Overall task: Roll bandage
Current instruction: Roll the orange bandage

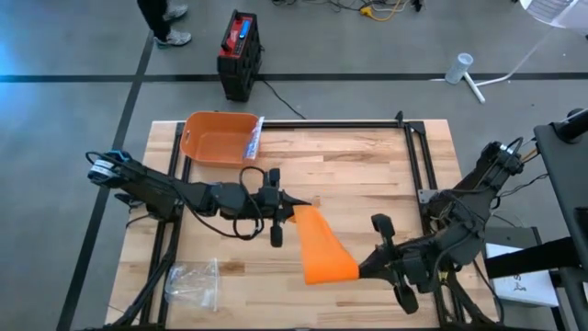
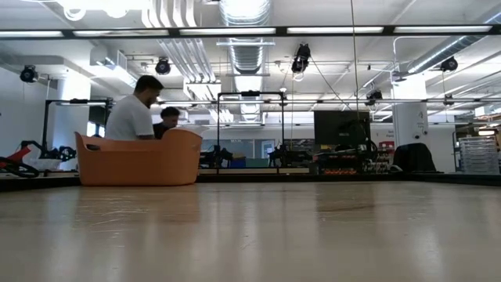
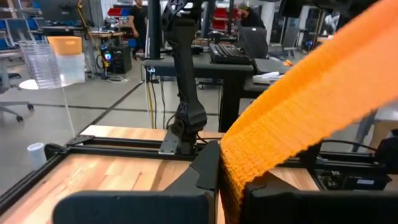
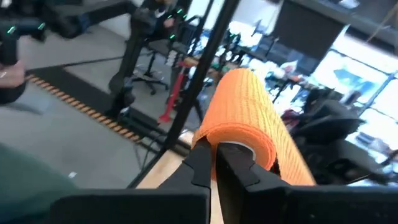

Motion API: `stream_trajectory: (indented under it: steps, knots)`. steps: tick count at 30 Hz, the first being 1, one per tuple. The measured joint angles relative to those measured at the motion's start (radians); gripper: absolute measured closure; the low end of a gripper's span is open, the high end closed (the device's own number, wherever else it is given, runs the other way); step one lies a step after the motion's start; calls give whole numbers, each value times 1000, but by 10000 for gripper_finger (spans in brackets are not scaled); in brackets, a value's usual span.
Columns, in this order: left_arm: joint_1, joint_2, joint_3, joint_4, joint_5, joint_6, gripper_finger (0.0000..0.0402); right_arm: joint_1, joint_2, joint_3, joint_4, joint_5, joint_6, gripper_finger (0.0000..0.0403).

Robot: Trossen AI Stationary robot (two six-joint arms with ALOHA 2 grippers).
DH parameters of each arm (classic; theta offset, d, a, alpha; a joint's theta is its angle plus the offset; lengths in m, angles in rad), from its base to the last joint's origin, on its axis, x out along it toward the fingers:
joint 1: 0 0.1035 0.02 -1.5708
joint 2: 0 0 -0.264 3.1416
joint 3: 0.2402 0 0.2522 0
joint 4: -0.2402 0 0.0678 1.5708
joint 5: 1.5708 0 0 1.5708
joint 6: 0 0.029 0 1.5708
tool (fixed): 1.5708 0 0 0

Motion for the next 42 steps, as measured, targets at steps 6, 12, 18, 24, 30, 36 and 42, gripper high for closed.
stream_trajectory:
  steps: [6,12,18,24,30,36,42]
  knots:
    - [-14,0,-54,59,0,-24,401,-5,-14,0,52,99,-28,403]
    - [-37,0,-62,100,0,-27,401,-30,-15,0,98,121,-31,403]
    - [-76,0,-62,114,-1,-27,401,-75,-15,0,108,192,-119,403]
    - [-98,32,-63,99,-3,-31,401,-116,-15,0,109,225,-183,403]
    - [-104,89,-58,112,-3,-68,401,-146,-15,0,97,230,-240,403]
    - [-126,93,-57,134,-3,-74,401,-151,-15,0,38,286,-311,403]
    - [-166,90,-57,207,0,-74,401,-153,-15,-1,-55,355,-317,403]
